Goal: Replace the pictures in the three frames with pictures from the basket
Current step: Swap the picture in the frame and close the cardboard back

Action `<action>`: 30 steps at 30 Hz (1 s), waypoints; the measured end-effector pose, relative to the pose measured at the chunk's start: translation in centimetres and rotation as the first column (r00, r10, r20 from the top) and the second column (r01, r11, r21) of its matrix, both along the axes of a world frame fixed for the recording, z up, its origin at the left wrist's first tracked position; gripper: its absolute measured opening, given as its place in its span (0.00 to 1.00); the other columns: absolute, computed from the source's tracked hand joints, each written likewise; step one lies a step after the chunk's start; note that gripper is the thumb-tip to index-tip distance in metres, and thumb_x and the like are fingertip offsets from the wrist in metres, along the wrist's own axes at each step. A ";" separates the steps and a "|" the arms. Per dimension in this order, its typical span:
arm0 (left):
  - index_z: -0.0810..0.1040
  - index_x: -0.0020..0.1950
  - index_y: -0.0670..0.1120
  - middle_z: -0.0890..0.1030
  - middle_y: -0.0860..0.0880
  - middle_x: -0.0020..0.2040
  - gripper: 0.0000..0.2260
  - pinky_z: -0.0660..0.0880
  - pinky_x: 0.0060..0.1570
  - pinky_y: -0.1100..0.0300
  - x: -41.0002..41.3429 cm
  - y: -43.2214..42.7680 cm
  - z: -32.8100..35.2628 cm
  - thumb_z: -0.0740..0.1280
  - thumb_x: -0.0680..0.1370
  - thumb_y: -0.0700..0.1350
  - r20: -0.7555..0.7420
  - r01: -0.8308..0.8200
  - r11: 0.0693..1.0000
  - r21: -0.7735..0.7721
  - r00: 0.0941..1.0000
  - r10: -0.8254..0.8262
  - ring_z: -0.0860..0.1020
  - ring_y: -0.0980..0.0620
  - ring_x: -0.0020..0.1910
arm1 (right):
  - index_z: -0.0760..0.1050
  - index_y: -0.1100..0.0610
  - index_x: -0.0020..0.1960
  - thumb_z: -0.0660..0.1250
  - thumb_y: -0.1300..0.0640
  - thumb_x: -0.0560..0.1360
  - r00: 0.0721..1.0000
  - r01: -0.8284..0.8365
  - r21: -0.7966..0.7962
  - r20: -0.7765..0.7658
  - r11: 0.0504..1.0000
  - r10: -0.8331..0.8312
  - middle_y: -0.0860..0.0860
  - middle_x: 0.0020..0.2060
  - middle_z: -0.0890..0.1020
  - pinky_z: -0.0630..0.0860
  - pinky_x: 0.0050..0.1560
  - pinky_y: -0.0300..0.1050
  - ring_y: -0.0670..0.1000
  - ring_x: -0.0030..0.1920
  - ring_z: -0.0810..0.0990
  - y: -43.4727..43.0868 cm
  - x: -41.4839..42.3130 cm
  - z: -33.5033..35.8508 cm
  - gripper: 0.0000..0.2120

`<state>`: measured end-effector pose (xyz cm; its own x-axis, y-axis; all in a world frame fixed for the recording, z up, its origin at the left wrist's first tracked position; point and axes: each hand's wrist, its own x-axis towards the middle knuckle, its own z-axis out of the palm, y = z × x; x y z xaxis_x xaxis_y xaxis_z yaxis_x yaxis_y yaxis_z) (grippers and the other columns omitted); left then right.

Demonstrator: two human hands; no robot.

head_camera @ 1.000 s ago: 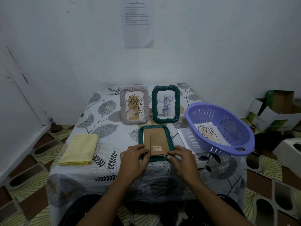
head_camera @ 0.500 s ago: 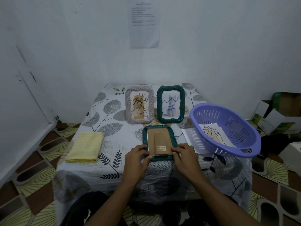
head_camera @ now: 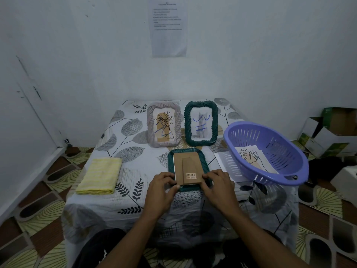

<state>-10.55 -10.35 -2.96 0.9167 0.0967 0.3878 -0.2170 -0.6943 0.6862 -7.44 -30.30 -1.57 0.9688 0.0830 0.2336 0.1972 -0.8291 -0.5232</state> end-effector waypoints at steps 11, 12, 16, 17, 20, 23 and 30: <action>0.82 0.57 0.46 0.80 0.51 0.58 0.12 0.67 0.56 0.64 -0.1 0.2 0.3 0.71 0.75 0.47 -0.009 0.019 0.997 0.077 1.000 -0.018 0.73 0.54 0.58 | 0.74 0.43 0.65 0.62 0.46 0.77 0.998 -0.031 -0.113 -0.055 0.993 0.025 0.50 0.59 0.72 0.66 0.54 0.48 0.52 0.61 0.67 0.1 0.0 0.5 0.17; 0.82 0.57 0.46 0.80 0.51 0.58 0.12 0.67 0.57 0.64 -0.1 0.1 0.3 0.70 0.75 0.47 -0.005 0.009 0.997 0.080 1.000 -0.009 0.74 0.53 0.58 | 0.74 0.43 0.65 0.62 0.46 0.77 0.998 -0.032 -0.120 -0.062 0.992 0.025 0.50 0.59 0.71 0.65 0.54 0.49 0.52 0.61 0.67 0.2 0.0 0.6 0.17; 0.82 0.58 0.45 0.80 0.50 0.59 0.13 0.66 0.58 0.65 -0.3 -0.2 0.3 0.70 0.75 0.46 0.012 -0.023 0.996 0.089 1.000 0.022 0.74 0.53 0.59 | 0.74 0.42 0.66 0.62 0.45 0.77 0.997 -0.031 -0.146 -0.074 0.989 0.021 0.50 0.59 0.71 0.65 0.55 0.50 0.52 0.62 0.66 0.3 0.0 0.7 0.18; 0.82 0.58 0.45 0.80 0.50 0.59 0.13 0.67 0.58 0.65 -0.3 -0.2 0.2 0.70 0.75 0.46 0.013 -0.023 0.995 0.092 1.000 0.022 0.74 0.53 0.59 | 0.73 0.42 0.66 0.62 0.45 0.77 0.997 -0.031 -0.148 -0.076 0.989 0.020 0.50 0.59 0.71 0.65 0.55 0.50 0.52 0.62 0.66 0.3 0.0 0.7 0.18; 0.82 0.56 0.44 0.80 0.50 0.57 0.12 0.67 0.55 0.65 -0.3 -0.1 0.2 0.71 0.75 0.46 0.019 -0.012 0.995 0.095 1.000 0.010 0.75 0.53 0.56 | 0.74 0.41 0.65 0.62 0.44 0.76 0.997 -0.037 -0.161 -0.072 0.986 0.026 0.49 0.59 0.71 0.66 0.55 0.50 0.52 0.61 0.67 0.2 0.1 0.7 0.18; 0.81 0.50 0.45 0.80 0.51 0.55 0.10 0.70 0.53 0.64 -0.2 0.3 0.2 0.73 0.73 0.47 0.033 0.003 0.997 0.078 0.999 -0.005 0.77 0.54 0.52 | 0.74 0.40 0.65 0.61 0.44 0.76 0.997 -0.032 -0.167 -0.068 0.986 0.021 0.49 0.58 0.71 0.66 0.55 0.50 0.52 0.61 0.67 0.2 0.1 0.5 0.17; 0.83 0.43 0.45 0.80 0.54 0.55 0.06 0.73 0.50 0.57 0.0 0.4 0.0 0.72 0.74 0.47 0.027 0.029 0.994 0.105 0.999 -0.032 0.76 0.54 0.50 | 0.74 0.41 0.65 0.62 0.43 0.76 0.997 -0.042 -0.162 -0.071 0.986 0.031 0.49 0.58 0.71 0.65 0.53 0.49 0.52 0.60 0.67 0.1 0.0 0.6 0.17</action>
<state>-10.56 -9.97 -3.00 0.9069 0.0262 0.4206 -0.2581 -0.7543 0.6036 -7.39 -30.22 -0.99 0.9775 0.1505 0.1476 0.1977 -0.8971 -0.3950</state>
